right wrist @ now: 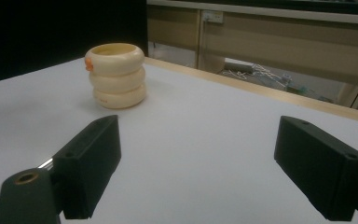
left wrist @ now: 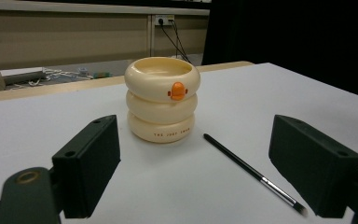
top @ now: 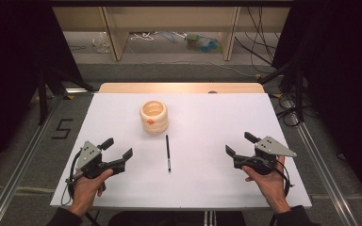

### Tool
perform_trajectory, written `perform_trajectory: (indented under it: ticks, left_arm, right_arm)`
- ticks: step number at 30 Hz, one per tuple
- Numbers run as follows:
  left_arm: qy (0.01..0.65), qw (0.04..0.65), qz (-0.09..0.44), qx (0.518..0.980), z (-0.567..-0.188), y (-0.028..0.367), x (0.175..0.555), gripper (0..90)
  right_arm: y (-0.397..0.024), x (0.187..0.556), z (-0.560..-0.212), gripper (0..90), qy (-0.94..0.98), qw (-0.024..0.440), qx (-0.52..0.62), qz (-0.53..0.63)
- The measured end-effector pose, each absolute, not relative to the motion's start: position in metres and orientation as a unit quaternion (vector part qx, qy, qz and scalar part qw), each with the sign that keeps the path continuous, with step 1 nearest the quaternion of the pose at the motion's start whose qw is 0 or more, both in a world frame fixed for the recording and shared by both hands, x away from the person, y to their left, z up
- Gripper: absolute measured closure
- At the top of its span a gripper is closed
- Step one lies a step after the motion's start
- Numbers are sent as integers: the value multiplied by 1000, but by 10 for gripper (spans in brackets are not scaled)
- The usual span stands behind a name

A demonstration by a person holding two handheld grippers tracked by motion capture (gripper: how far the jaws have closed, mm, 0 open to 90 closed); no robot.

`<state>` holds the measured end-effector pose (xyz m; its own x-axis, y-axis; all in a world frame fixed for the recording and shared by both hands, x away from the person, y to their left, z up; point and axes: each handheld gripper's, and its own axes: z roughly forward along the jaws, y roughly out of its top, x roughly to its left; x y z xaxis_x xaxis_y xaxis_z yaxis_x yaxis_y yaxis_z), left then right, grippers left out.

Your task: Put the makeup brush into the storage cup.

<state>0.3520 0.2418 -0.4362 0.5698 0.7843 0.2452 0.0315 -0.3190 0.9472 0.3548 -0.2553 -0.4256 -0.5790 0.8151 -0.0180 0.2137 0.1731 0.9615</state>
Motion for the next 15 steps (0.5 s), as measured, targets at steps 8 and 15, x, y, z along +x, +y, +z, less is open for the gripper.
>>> perform_trajectory:
  ticks: [8, 15]
  left_arm:
    - [283, 510, 368, 725, -436, 241, 352, 162]
    - [284, 509, 368, 724, -437, 242, 352, 163]
  right_arm:
    - [-247, 361, -422, 160, 727, 277, 361, 513]
    - [-241, 366, -418, 162, 749, 261, 361, 490]
